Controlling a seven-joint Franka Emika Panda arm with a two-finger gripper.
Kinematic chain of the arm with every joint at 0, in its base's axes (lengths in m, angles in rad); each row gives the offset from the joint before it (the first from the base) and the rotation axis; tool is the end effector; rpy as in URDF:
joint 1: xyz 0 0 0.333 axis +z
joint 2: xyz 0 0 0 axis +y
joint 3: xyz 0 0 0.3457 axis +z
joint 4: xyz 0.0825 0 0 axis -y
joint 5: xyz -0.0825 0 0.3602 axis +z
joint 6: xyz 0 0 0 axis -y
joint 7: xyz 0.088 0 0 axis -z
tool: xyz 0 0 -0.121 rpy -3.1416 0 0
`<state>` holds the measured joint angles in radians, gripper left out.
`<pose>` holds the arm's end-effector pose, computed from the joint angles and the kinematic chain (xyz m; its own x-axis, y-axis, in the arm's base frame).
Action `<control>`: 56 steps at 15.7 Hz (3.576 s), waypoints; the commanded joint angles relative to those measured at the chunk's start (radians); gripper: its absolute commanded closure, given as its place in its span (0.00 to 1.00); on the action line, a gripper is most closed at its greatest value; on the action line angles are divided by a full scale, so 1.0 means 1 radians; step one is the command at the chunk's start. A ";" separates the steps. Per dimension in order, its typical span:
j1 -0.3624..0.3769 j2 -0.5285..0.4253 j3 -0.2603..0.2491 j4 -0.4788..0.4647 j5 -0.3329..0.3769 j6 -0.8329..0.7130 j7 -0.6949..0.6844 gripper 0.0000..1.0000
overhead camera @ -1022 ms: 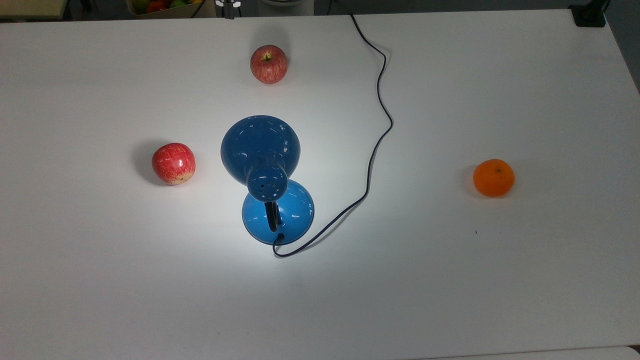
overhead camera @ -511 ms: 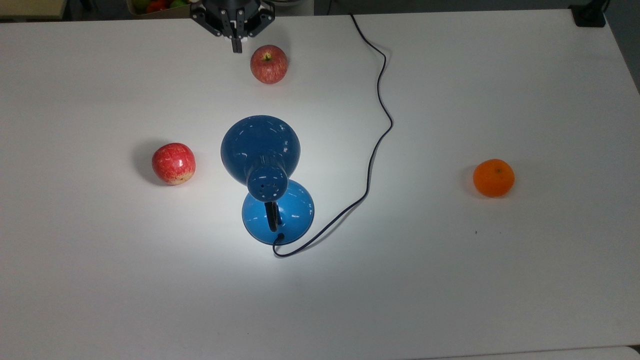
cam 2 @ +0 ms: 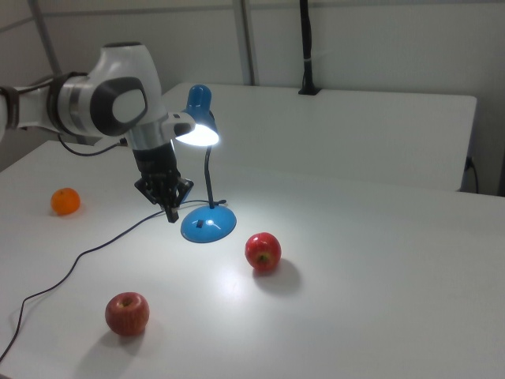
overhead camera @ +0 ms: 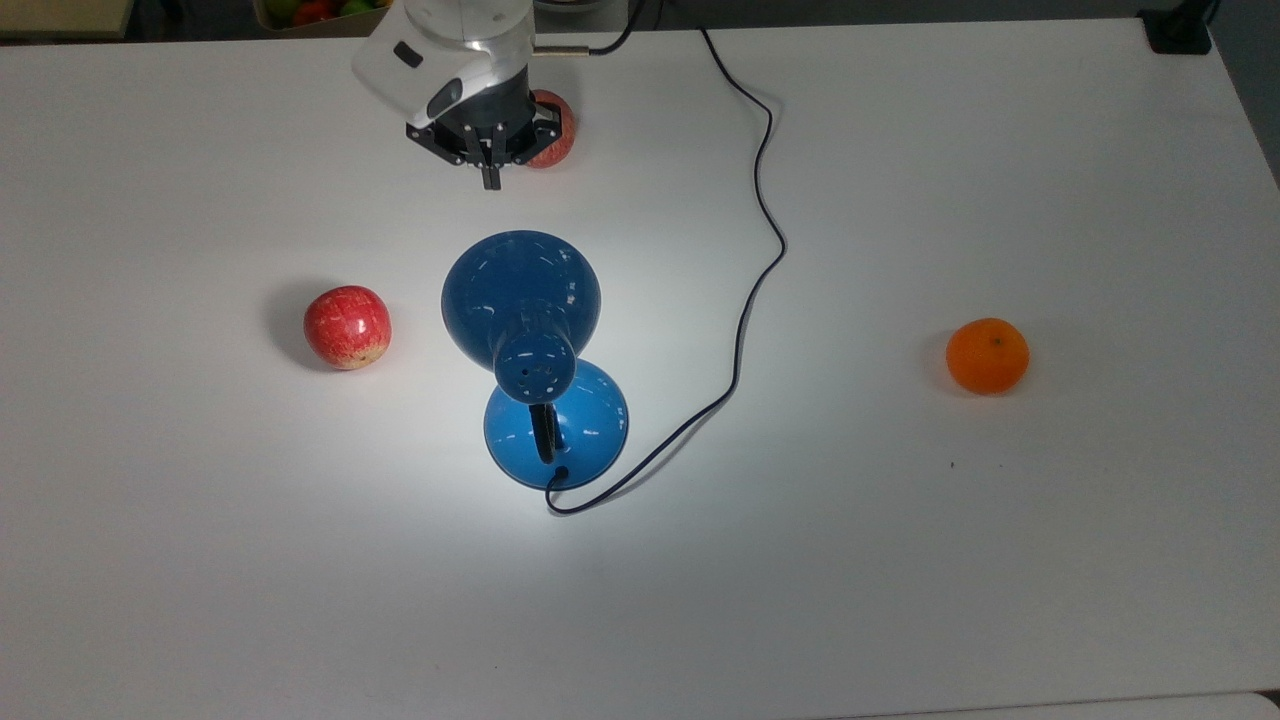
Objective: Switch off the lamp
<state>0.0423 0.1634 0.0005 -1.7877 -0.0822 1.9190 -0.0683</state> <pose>0.5867 0.0182 0.4801 0.9896 0.1384 -0.0383 0.1410 -0.9873 0.0737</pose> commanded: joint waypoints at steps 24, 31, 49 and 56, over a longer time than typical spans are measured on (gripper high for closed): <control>0.051 0.232 0.007 -0.095 -0.002 0.729 0.068 1.00; 0.051 0.255 0.007 -0.075 -0.002 0.735 0.073 1.00; 0.054 0.171 0.007 -0.082 -0.005 0.367 0.139 1.00; 0.053 0.009 0.007 -0.079 -0.051 0.088 0.130 1.00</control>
<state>0.0881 0.2716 0.0071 -1.8458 -0.1050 2.1201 0.0428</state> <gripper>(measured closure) 0.991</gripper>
